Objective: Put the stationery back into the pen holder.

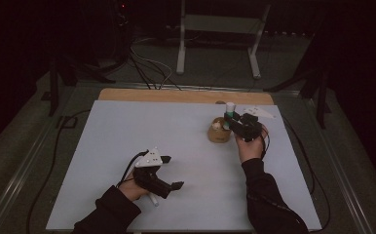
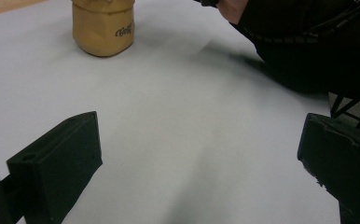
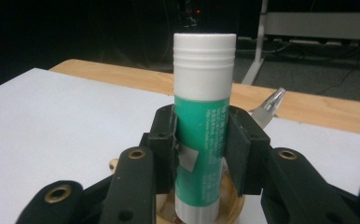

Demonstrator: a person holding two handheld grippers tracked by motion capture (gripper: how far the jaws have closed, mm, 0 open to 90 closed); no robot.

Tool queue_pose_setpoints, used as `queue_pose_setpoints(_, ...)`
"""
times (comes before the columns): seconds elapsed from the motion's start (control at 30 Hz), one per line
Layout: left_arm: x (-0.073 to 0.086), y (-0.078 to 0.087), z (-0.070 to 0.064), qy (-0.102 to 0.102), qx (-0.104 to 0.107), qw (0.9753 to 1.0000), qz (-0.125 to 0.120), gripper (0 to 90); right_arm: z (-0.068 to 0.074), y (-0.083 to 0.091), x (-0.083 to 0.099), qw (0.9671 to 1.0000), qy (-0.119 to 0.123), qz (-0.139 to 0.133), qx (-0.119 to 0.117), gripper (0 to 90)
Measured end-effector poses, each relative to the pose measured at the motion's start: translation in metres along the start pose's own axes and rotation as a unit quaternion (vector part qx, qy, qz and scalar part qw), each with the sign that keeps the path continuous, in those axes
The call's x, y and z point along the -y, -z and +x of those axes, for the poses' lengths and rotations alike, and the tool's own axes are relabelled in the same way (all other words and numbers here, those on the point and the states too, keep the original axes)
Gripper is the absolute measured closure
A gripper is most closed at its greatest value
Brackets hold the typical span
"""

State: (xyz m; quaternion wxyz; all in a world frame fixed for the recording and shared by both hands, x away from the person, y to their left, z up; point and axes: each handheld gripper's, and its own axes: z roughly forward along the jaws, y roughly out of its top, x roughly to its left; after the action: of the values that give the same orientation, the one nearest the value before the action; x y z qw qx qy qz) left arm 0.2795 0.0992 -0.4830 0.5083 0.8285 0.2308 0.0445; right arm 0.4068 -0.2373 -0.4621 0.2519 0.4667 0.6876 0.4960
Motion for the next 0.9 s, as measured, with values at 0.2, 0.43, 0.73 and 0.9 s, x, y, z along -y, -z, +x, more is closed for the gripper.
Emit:
queue_pose_setpoints(0.2,0.0,0.0,0.0,0.002,-0.001,1.0,0.002,0.4,0.0,-0.006,0.004,0.9999,-0.002,0.008,0.005,65.6)
queue_pose_setpoints(0.43,0.0,0.0,0.0,0.002,0.001,1.0,0.002,0.4,-0.002,-0.01,0.01,0.9997,-0.002,0.022,0.014,65.4)
queue_pose_setpoints(0.73,-0.001,0.002,-0.001,-0.001,0.0,1.0,0.0,0.4,-0.005,0.003,0.007,0.9998,-0.021,-0.001,0.007,43.8)
queue_pose_setpoints(0.9,-0.004,0.007,0.0,-0.002,0.001,1.0,-0.008,0.4,-0.003,0.021,-0.003,0.9994,-0.02,-0.022,-0.019,25.4)
